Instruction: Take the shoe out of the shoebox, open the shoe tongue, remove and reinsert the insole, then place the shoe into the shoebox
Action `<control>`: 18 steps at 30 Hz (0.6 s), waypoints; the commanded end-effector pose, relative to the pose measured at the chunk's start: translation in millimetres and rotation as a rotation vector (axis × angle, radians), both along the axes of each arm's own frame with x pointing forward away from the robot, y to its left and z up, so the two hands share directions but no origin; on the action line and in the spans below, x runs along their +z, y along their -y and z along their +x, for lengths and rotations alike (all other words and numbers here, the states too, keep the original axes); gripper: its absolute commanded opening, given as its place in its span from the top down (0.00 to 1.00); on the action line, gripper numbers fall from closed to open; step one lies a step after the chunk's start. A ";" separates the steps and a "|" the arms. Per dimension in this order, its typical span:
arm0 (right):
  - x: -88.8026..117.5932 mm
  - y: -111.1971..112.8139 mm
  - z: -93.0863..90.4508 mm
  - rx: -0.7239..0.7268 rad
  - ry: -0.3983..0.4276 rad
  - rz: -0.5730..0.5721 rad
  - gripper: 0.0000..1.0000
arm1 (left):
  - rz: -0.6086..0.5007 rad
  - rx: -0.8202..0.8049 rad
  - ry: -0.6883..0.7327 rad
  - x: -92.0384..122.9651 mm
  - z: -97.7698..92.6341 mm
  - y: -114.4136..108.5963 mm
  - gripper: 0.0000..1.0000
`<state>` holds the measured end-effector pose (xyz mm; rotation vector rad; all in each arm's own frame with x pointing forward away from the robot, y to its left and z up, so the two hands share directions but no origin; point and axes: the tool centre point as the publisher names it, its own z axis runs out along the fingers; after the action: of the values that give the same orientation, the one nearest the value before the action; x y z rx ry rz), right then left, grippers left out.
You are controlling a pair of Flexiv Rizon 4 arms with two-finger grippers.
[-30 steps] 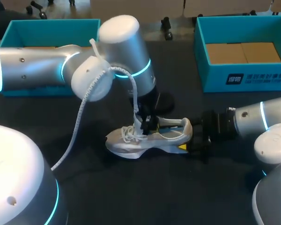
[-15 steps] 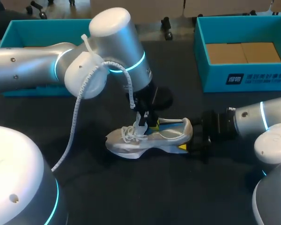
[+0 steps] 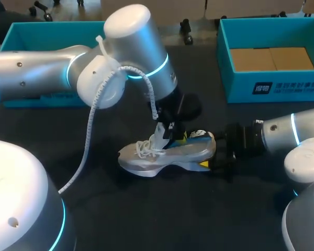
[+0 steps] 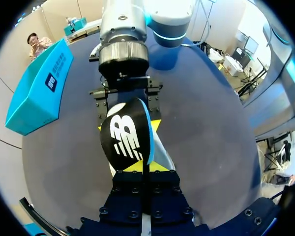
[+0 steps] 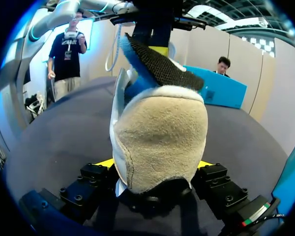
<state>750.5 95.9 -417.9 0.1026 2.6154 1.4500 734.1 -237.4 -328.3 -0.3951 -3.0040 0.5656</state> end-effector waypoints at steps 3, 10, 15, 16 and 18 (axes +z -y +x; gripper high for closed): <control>-2.5 -4.2 0.3 -0.002 -0.001 -0.007 1.00 | -0.008 0.002 0.001 4.6 -1.6 6.8 1.00; -2.5 -4.2 0.3 -0.002 -0.001 -0.007 1.00 | -0.019 0.004 0.005 5.1 -3.0 15.6 1.00; -2.5 -4.2 0.3 -0.002 -0.001 -0.007 1.00 | -0.027 0.012 0.017 6.9 -1.5 18.7 1.00; -2.5 -4.2 0.3 -0.002 -0.001 -0.007 1.00 | -0.028 0.013 0.018 7.3 -1.2 20.2 1.00; -2.5 -4.2 0.3 -0.002 -0.001 -0.007 1.00 | -0.026 0.017 0.023 6.8 -0.8 21.9 1.00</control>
<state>750.5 96.2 -417.8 0.1021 2.6151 1.4505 734.3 -256.0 -320.2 -0.3841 -3.0199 0.6136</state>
